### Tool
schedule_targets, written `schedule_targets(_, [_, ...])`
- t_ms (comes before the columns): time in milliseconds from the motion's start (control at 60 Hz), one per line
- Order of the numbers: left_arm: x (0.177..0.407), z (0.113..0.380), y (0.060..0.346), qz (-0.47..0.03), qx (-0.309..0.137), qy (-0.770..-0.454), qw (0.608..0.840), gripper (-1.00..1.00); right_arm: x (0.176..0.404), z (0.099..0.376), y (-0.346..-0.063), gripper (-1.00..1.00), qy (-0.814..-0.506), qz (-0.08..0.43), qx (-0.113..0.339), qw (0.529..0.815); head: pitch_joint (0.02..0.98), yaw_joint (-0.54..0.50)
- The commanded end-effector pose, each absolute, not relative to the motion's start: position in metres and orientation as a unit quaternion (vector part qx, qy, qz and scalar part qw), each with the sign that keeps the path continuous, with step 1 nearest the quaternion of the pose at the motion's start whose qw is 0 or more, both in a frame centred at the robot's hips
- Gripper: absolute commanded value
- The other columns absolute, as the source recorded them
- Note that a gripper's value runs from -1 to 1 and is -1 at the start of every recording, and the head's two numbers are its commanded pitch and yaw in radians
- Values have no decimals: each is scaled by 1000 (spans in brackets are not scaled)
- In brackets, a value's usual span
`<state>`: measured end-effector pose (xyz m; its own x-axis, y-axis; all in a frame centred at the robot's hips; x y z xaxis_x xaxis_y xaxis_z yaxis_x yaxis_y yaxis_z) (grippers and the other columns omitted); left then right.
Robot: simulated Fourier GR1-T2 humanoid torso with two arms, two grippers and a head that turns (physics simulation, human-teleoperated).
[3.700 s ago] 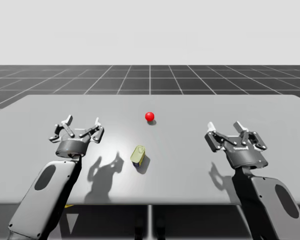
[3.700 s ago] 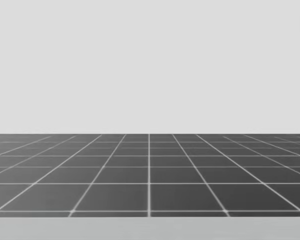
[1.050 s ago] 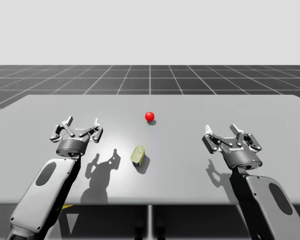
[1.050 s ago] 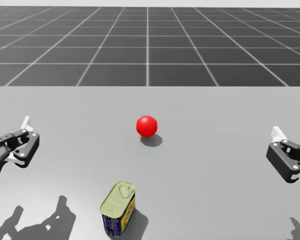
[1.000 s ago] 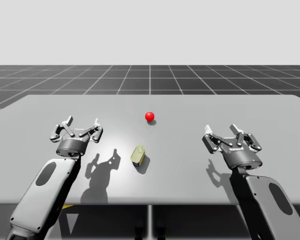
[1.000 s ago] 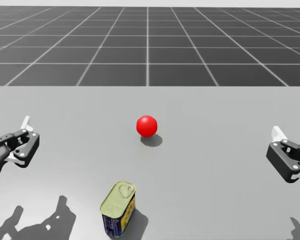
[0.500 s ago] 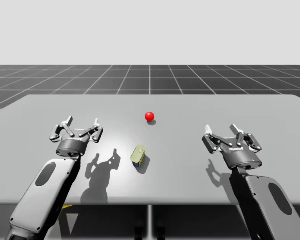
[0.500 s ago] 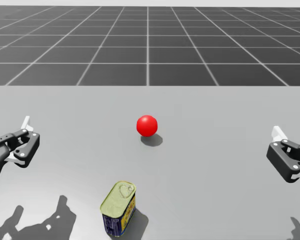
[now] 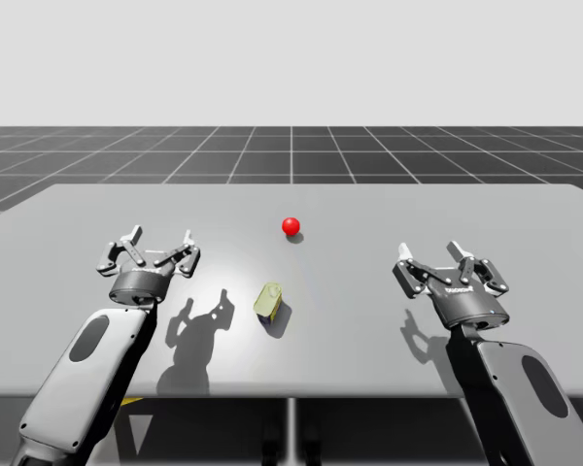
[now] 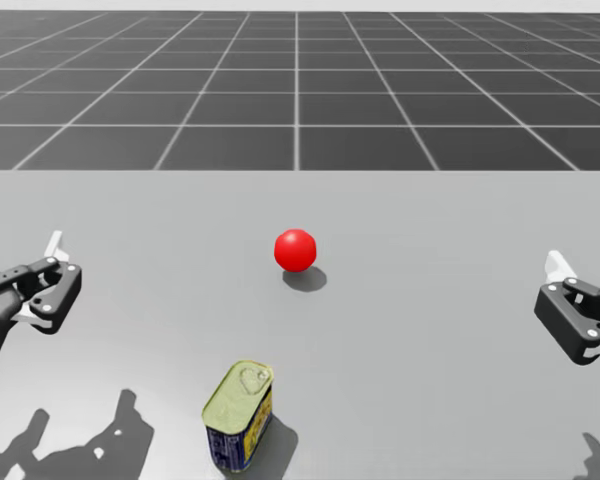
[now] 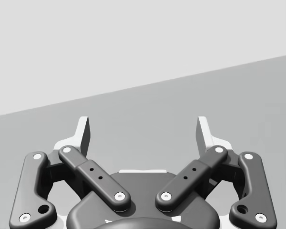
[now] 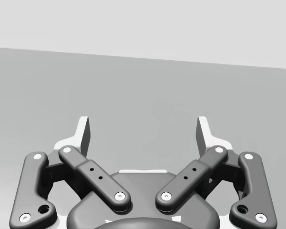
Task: Watch the red light. When it turns green, pick up the object.
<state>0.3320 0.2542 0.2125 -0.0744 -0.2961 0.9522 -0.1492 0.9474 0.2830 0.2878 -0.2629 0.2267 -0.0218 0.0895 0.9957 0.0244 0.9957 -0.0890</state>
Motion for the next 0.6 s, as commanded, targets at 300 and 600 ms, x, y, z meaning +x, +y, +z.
schedule_targets(300, [332, 212, 254, -57, 148, -730, 665, -1000, 288, 226, -263, -1000, -715, 25, -41, 698, 588, -7])
schedule_targets(600, [332, 212, 253, -58, 147, -729, 666, -1000, 288, 226, -263, -1000, -715, 25, -42, 698, 590, -7])
